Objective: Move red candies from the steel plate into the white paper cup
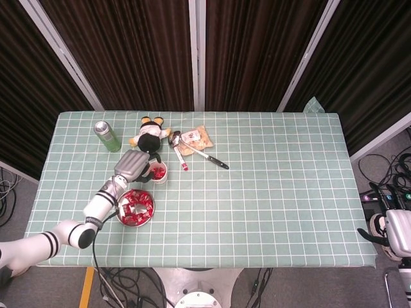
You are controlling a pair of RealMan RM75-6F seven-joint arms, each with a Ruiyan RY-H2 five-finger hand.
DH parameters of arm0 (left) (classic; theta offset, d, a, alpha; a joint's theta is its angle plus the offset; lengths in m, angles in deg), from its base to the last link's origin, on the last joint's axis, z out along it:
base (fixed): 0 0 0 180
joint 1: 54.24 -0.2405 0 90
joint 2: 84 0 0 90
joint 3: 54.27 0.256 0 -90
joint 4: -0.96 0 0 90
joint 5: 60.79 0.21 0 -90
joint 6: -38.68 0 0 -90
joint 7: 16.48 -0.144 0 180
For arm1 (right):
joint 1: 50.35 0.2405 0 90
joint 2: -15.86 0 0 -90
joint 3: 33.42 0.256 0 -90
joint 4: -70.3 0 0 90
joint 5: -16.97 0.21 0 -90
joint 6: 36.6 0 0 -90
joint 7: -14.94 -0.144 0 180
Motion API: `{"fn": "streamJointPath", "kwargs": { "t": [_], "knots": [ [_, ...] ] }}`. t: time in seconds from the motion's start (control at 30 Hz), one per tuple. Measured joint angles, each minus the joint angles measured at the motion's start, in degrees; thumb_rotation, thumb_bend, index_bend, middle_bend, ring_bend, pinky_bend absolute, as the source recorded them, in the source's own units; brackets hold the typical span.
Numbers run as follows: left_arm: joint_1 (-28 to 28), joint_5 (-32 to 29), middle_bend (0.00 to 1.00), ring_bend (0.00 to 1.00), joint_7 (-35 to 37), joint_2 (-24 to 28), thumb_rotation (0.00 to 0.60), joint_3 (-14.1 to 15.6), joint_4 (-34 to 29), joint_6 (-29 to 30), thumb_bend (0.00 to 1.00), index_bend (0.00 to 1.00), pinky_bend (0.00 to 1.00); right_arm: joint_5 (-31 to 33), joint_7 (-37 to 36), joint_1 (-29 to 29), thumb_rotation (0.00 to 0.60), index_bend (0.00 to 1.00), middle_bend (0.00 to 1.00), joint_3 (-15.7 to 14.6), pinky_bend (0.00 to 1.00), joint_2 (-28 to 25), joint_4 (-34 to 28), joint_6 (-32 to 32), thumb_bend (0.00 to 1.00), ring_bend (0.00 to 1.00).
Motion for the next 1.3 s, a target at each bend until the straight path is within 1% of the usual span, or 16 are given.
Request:
{"fn": "streamJointPath", "kwargs": {
  "t": [0.17, 0.27, 0.37, 0.43, 0.53, 0.63, 0.8, 1.1, 1.3],
  "knots": [
    [-1.8, 1.4, 0.97, 0.95, 1.0, 1.3, 0.600, 0.2, -1.8, 3.4, 0.42, 0.40, 1.00, 0.0, 0.0, 0.2, 0.600, 0.06, 0.27, 0.1, 0.29, 0.0, -0.1, -0.1, 0.01, 0.05],
    [-4.2, 2.6, 0.97, 0.95, 2.2, 2.7, 0.600, 1.0, -3.6, 6.1, 0.41, 0.40, 1.00, -0.2, 0.0, 0.3, 0.600, 0.06, 0.27, 0.1, 0.29, 0.0, -0.1, -0.3, 0.01, 0.05],
    [-7.1, 4.3, 0.96, 0.95, 3.1, 4.4, 0.600, 2.8, -5.4, 8.8, 0.40, 0.42, 1.00, -0.4, 0.0, 0.4, 0.600, 0.06, 0.27, 0.1, 0.29, 0.1, -0.1, -0.3, 0.01, 0.05],
    [-9.1, 5.5, 0.97, 0.95, 3.4, 5.3, 0.600, 4.5, -6.4, 10.6, 0.39, 0.44, 1.00, -0.5, 0.1, 0.4, 0.600, 0.06, 0.27, 0.0, 0.29, 0.1, -0.1, -0.2, 0.01, 0.05],
    [-11.3, 7.2, 0.97, 0.95, 3.6, 6.3, 0.600, 7.1, -7.3, 11.7, 0.38, 0.48, 1.00, -0.7, 0.2, 0.5, 0.600, 0.06, 0.27, 0.0, 0.29, 0.1, -0.3, -0.2, 0.01, 0.05],
    [-12.1, 8.2, 0.96, 0.95, 3.0, 6.4, 0.600, 9.0, -7.4, 11.3, 0.36, 0.48, 1.00, -1.1, 0.3, 0.6, 0.600, 0.06, 0.27, -0.1, 0.29, 0.1, -0.5, -0.2, 0.01, 0.05],
    [-12.1, 7.0, 0.96, 0.94, -0.7, 4.7, 0.600, 9.8, -6.0, 9.0, 0.32, 0.47, 1.00, -1.6, 0.7, 0.4, 0.600, 0.06, 0.27, -0.2, 0.29, 0.0, -1.1, 0.4, 0.01, 0.05],
    [-10.0, -0.5, 0.96, 0.94, -7.6, 1.8, 0.600, 9.0, -4.0, 3.2, 0.32, 0.47, 1.00, -1.2, 0.9, -0.3, 0.600, 0.06, 0.28, -0.4, 0.29, -0.4, -1.5, 1.1, 0.02, 0.05],
    [-9.2, -0.7, 0.96, 0.94, -8.3, -0.7, 0.600, 8.1, -1.3, 3.1, 0.32, 0.47, 1.00, -1.1, 1.1, -0.2, 0.600, 0.06, 0.28, -0.4, 0.29, -0.4, -1.5, 0.9, 0.01, 0.05]
  ]
}}
